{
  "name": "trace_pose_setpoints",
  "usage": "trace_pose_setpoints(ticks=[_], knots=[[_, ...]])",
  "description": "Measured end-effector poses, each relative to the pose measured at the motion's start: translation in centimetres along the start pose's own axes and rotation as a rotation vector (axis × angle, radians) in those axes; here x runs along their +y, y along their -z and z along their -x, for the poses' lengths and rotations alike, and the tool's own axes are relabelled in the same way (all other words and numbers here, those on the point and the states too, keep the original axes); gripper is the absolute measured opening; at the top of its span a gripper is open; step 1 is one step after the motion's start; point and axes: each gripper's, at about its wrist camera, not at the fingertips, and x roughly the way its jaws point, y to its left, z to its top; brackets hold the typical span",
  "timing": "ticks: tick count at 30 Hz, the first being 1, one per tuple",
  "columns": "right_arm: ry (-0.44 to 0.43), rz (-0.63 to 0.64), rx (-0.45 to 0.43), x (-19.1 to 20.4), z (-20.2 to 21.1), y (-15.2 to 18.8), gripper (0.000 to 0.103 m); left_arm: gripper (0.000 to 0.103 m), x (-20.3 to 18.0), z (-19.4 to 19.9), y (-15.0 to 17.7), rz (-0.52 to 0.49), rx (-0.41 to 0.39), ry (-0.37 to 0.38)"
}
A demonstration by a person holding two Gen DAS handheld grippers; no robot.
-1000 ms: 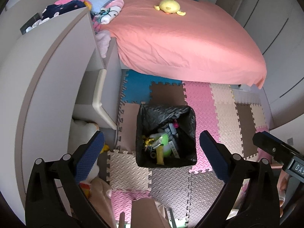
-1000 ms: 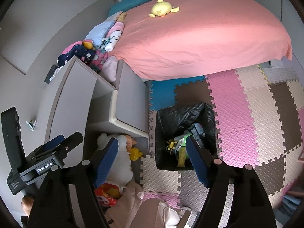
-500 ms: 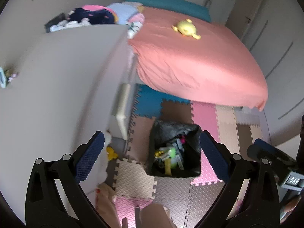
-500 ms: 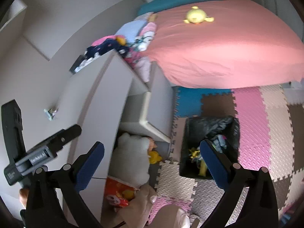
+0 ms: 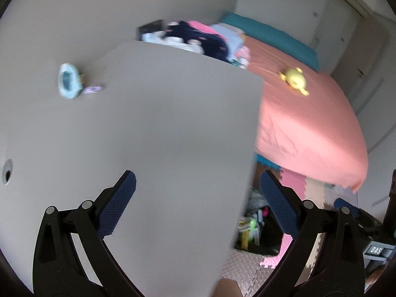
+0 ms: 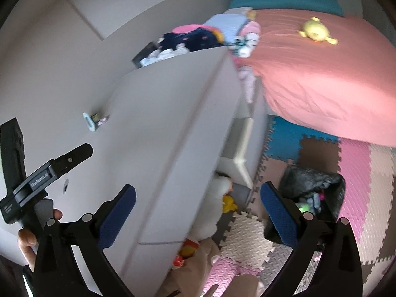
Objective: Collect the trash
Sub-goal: 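Bring both open tools over the wipes pack and purple flower on the desk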
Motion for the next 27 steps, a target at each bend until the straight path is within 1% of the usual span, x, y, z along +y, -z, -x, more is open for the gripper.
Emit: trace_pose_setpoints(ticks=[5, 7, 12, 16, 20, 23, 27], knots=[[-0.043, 0.074, 0.035, 5.0, -2.9, -1.8, 0.1, 0.097, 6.2, 0.2, -1.5, 0.117, -0.015, -0.044], [-0.072, 0.11, 0.056, 7.3, -4.5, -2.6, 0.1, 0.097, 8.8, 0.0, -2.2, 0.166, -0.015, -0.064], [-0.103, 0.182, 0.106, 11.8, -8.1, -4.4, 0.1, 0.097, 14.4, -0.8, -4.0, 0.27, -0.024, -0.109], [-0.132, 0.238, 0.158, 15.2, -11.7, -6.1, 0.1, 0.097, 18.1, -1.6, -5.6, 0.317, -0.031, -0.168], [-0.167, 0.293, 0.214, 18.6, -15.7, -8.0, 0.1, 0.097, 21.8, -2.6, -7.5, 0.393, -0.038, -0.201], [-0.193, 0.34, 0.239, 21.0, -18.3, -9.1, 0.1, 0.097, 23.7, -3.3, -8.4, 0.431, -0.039, -0.214], [-0.218, 0.414, 0.267, 24.7, -22.2, -10.6, 0.1, 0.097, 25.6, -4.3, -9.5, 0.449, -0.027, -0.223]])
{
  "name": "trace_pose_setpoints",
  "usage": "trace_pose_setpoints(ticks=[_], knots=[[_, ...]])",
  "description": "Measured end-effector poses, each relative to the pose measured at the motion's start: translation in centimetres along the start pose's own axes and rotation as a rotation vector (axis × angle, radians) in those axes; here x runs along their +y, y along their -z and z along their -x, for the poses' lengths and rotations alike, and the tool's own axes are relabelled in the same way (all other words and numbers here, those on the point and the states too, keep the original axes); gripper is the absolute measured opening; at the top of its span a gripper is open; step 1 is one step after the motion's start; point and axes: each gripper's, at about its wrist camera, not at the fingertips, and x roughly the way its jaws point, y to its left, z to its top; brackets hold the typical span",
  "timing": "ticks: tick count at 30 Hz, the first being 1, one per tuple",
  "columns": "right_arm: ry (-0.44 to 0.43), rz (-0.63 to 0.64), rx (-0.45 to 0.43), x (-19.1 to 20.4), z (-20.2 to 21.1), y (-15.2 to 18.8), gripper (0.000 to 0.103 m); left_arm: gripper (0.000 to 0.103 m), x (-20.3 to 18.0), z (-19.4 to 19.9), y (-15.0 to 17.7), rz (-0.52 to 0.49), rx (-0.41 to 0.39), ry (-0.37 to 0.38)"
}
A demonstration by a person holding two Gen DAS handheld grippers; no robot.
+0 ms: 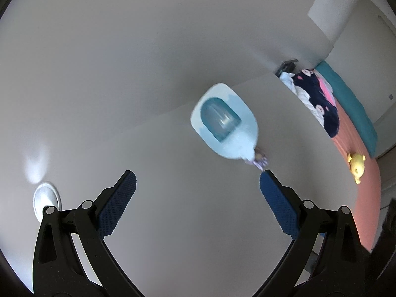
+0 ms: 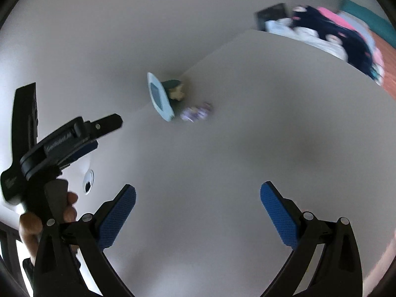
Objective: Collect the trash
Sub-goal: 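Bring both open tools over the wipes pack and purple flower on the desk, then grasp the light-blue wipes pack with the left tool while the right grasps the purple flower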
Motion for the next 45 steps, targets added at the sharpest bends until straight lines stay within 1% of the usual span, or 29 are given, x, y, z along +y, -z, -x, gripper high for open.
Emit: trace_pose_setpoints(ticks=[2, 6, 9, 11, 14, 16, 18, 20, 21, 22, 23, 25, 26, 28, 31, 37, 38, 41, 42, 44, 45], knots=[[0.006, 0.038, 0.02, 0.6, -1.7, -1.2, 0.1, 0.097, 0.5, -0.7, -1.0, 0.015, 0.002, -0.009], [0.057, 0.14, 0.053, 2.3, -5.3, -4.1, 0.1, 0.097, 1.3, -1.4, -2.8, 0.065, -0.002, 0.02], [0.112, 0.189, 0.065, 3.0, -7.4, -5.7, 0.1, 0.097, 0.9, -2.2, -3.6, 0.072, 0.004, 0.015], [0.146, 0.213, 0.073, 3.2, -8.3, -6.4, 0.1, 0.097, 0.6, -3.0, -4.2, 0.083, 0.024, 0.021], [0.17, 0.247, 0.085, 3.4, -9.3, -6.7, 0.1, 0.097, 0.4, -3.9, -4.9, 0.112, 0.031, 0.027], [0.175, 0.262, 0.08, 3.6, -9.6, -6.8, 0.099, 0.097, 0.4, -4.4, -5.1, 0.138, 0.038, 0.009], [0.162, 0.263, 0.083, 3.4, -9.8, -6.9, 0.091, 0.097, 0.4, -4.9, -5.4, 0.156, 0.047, 0.008], [0.156, 0.253, 0.096, 3.1, -10.3, -7.0, 0.071, 0.097, 0.4, -5.3, -5.5, 0.17, 0.051, 0.003], [0.163, 0.259, 0.079, 3.0, -10.1, -7.0, 0.067, 0.097, 0.3, -5.4, -5.6, 0.171, 0.049, 0.006], [0.163, 0.261, 0.076, 2.8, -9.9, -6.9, 0.059, 0.097, 0.3, -5.5, -5.6, 0.172, 0.05, 0.003], [0.161, 0.26, 0.077, 2.6, -9.7, -6.9, 0.045, 0.097, 0.2, -5.7, -5.6, 0.175, 0.051, -0.001], [0.135, 0.232, 0.093, 1.9, -9.0, -6.7, 0.03, 0.097, 0.0, -6.1, -5.6, 0.19, 0.058, 0.011], [0.134, 0.225, 0.095, 1.7, -8.8, -6.6, 0.027, 0.097, -0.2, -6.3, -5.6, 0.198, 0.062, 0.017], [0.144, 0.224, 0.098, 1.4, -8.2, -6.0, 0.025, 0.097, -0.6, -6.7, -5.5, 0.212, 0.067, 0.031], [0.144, 0.214, 0.095, 1.3, -7.5, -5.3, 0.024, 0.097, -1.6, -7.2, -5.5, 0.216, 0.072, 0.049], [0.154, 0.199, 0.093, 1.0, -6.9, -4.9, 0.024, 0.097, -2.9, -8.6, -5.8, 0.245, 0.082, 0.067], [0.149, 0.191, 0.091, 0.8, -6.8, -4.9, 0.024, 0.097, -3.2, -8.9, -6.0, 0.23, 0.083, 0.067], [0.132, 0.182, 0.085, 0.7, -6.3, -4.7, 0.024, 0.097, -3.9, -8.8, -7.0, 0.108, 0.065, 0.106], [0.129, 0.18, 0.085, 0.6, -6.2, -4.6, 0.024, 0.097, -4.0, -8.9, -7.3, 0.057, 0.061, 0.098], [0.131, 0.18, 0.085, 0.2, -6.4, -5.1, 0.024, 0.097, -4.1, -9.1, -7.4, 0.002, 0.063, 0.077], [0.13, 0.176, 0.083, -0.1, -6.5, -5.3, 0.024, 0.093, -4.0, -9.2, -7.3, -0.023, 0.069, 0.084]])
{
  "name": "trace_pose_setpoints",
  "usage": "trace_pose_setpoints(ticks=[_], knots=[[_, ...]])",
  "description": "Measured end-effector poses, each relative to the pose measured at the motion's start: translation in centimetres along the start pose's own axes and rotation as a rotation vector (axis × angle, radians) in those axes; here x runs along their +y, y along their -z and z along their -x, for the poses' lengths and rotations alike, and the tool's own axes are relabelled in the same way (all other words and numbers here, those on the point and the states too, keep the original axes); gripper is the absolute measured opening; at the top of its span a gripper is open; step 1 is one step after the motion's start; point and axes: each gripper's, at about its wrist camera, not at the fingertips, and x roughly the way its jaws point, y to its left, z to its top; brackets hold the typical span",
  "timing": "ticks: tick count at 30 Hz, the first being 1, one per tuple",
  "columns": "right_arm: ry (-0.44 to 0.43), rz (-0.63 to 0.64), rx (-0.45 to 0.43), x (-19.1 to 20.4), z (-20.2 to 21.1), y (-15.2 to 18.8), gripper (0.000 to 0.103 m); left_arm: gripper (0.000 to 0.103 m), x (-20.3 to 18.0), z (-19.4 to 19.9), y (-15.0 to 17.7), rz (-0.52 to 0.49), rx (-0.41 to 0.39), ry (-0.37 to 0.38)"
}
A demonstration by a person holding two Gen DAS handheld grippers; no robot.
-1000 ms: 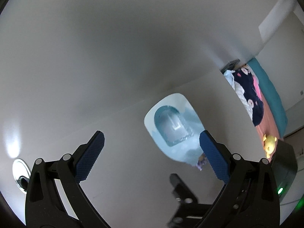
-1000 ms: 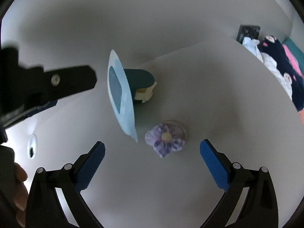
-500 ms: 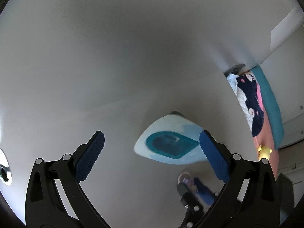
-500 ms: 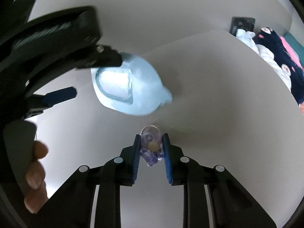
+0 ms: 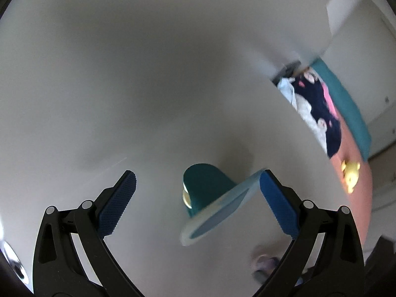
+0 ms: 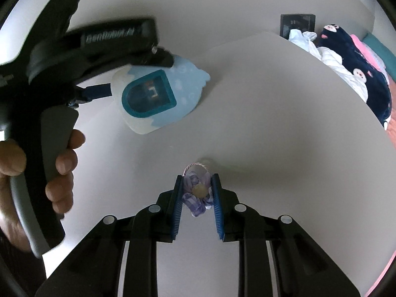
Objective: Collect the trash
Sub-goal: 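Grasp the light-blue wipes pack with the left tool while the right grasps the purple flower, then carry wipes pack and purple flower to the trash bag and release both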
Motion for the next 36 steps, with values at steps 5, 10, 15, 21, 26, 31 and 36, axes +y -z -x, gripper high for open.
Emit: trace_pose_setpoints(ticks=[5, 10, 15, 21, 26, 31, 36], knots=[[-0.002, -0.014, -0.006, -0.6, -0.2, -0.3, 0.024, 0.063, -0.3, -1.2, 0.6, -0.056, 0.04, 0.012], [0.013, -0.017, -0.012, -0.4, 0.1, 0.0, 0.024, 0.055, -0.8, -2.1, 1.4, -0.102, 0.039, 0.0], [0.019, -0.02, -0.021, 0.1, 1.1, 0.6, 0.024, 0.053, -0.9, -1.3, 2.0, -0.13, 0.013, -0.01], [0.013, -0.047, -0.046, -0.2, 3.6, 2.0, 0.024, 0.053, -1.5, 1.9, 3.2, -0.148, -0.006, 0.019], [-0.004, -0.102, -0.097, -0.9, 8.1, 5.0, 0.024, 0.052, -3.9, 5.8, 5.6, -0.191, -0.019, 0.049], [0.02, -0.157, -0.15, -2.2, 14.3, 10.8, 0.024, 0.052, -8.4, 10.0, 10.3, -0.273, -0.021, 0.117], [0.068, -0.223, -0.185, -4.0, 19.6, 17.7, 0.024, 0.052, -13.9, 13.0, 16.1, -0.365, -0.013, 0.193]])
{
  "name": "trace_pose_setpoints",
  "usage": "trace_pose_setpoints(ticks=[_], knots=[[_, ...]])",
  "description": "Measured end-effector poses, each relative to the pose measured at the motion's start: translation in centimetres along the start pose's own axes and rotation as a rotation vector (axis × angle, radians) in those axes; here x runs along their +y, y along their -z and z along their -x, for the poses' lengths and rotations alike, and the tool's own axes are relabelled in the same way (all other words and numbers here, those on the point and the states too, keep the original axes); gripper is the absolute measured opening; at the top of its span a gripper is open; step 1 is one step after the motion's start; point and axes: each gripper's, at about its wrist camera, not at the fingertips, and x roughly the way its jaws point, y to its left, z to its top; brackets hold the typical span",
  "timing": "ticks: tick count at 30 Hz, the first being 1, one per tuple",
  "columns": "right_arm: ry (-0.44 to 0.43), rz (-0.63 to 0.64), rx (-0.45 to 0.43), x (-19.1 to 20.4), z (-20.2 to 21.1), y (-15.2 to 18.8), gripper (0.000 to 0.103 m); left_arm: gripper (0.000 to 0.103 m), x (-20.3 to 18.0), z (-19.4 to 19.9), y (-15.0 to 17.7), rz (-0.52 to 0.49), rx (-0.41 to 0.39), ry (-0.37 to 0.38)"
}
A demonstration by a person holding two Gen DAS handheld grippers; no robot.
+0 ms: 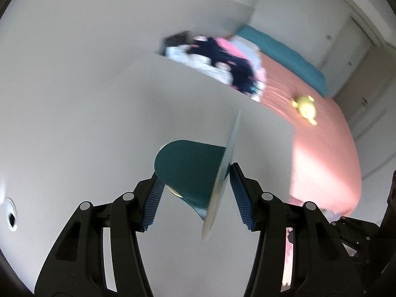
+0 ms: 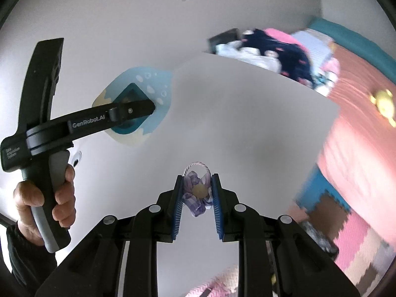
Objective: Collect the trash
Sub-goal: 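Carry wipes pack and purple flower to the trash bag and release both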
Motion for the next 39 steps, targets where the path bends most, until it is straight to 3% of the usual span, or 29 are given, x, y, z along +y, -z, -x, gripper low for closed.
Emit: trace_pose_setpoints(ticks=[6, 12, 17, 22, 24, 25, 26, 28, 30, 33, 39], knots=[[0.069, -0.116, -0.042, -5.4, 6.4, 7.7, 0.024, 0.052, -10.1, 0.3, 5.0, -0.116, 0.039, 0.098], [0.146, -0.263, -0.053, -11.4, 10.4, 16.6, 0.024, 0.052, -21.5, -1.8, 11.7, -0.29, 0.12, 0.198], [0.2, -0.383, -0.042, -15.8, 11.9, 22.4, 0.024, 0.052, -27.9, -3.6, 16.2, -0.383, 0.182, 0.254], [0.222, -0.478, -0.034, -19.2, 12.9, 27.0, 0.024, 0.052, -31.9, -5.6, 19.0, -0.442, 0.228, 0.242], [0.233, -0.51, -0.027, -20.5, 12.9, 28.4, 0.038, 0.054, -33.0, -6.4, 19.9, -0.458, 0.234, 0.22], [0.251, -0.515, -0.017, -20.9, 12.8, 28.8, 0.077, 0.064, -33.2, -6.8, 20.0, -0.462, 0.237, 0.208], [0.277, -0.518, -0.018, -21.3, 12.8, 29.1, 0.101, 0.1, -33.6, -7.4, 20.0, -0.47, 0.238, 0.19], [0.308, -0.525, -0.026, -22.1, 12.9, 29.7, 0.101, 0.097, -33.9, -7.4, 20.3, -0.479, 0.199, 0.143], [0.333, -0.552, 0.005, -23.0, 12.6, 30.1, 0.101, 0.097, -34.1, -8.3, 20.4, -0.469, 0.217, 0.089], [0.3, -0.593, 0.004, -24.2, 12.3, 30.9, 0.101, 0.097, -33.3, -9.1, 20.6, -0.423, 0.276, 0.125], [0.279, -0.602, 0.011, -24.8, 11.5, 31.3, 0.101, 0.097, -32.5, -9.3, 20.4, -0.386, 0.287, 0.155]])
